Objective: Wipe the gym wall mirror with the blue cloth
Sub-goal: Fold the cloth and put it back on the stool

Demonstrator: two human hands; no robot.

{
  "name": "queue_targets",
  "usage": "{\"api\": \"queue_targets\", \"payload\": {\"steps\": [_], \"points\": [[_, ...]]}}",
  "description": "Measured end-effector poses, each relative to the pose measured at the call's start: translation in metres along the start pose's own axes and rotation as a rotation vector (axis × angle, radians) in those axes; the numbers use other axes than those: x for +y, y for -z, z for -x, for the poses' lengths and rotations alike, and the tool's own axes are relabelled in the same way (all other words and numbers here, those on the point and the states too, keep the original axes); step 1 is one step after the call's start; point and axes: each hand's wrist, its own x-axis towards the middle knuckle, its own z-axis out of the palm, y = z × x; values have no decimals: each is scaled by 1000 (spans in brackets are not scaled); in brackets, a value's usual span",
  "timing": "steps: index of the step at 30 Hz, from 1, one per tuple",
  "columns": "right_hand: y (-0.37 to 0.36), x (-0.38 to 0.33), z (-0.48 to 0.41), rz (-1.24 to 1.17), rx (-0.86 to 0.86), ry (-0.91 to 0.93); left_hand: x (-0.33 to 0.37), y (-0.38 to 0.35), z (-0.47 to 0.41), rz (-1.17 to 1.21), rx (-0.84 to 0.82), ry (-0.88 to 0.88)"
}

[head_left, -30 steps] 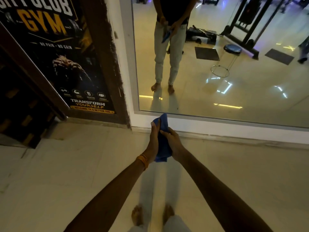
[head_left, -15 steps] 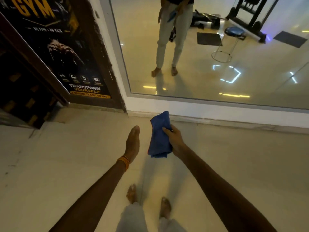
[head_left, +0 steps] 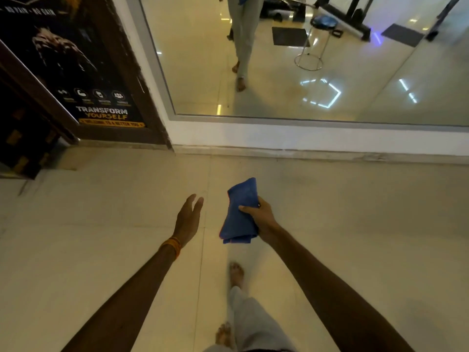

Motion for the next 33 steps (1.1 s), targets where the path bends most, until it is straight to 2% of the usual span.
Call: {"api": "queue_targets", "payload": {"steps": [3, 12, 15, 19, 25, 33], "points": [[19, 22, 36, 11, 12, 7, -21, -6, 28, -79, -23, -46], [92, 76, 133, -1, 115, -77, -45, -52, 122, -120, -56, -63], [127, 84, 157, -9, 132, -87, -40, -83, 151, -135, -68, -72], [187, 101, 190, 9, 121, -12, -35, -135, 192, -146, -92, -75], [286, 132, 240, -40, 145, -52, -44, -231, 270, -179, -141, -71], [361, 169, 312, 10, 179, -57, -74, -289, 369, -212, -165, -56]]}}
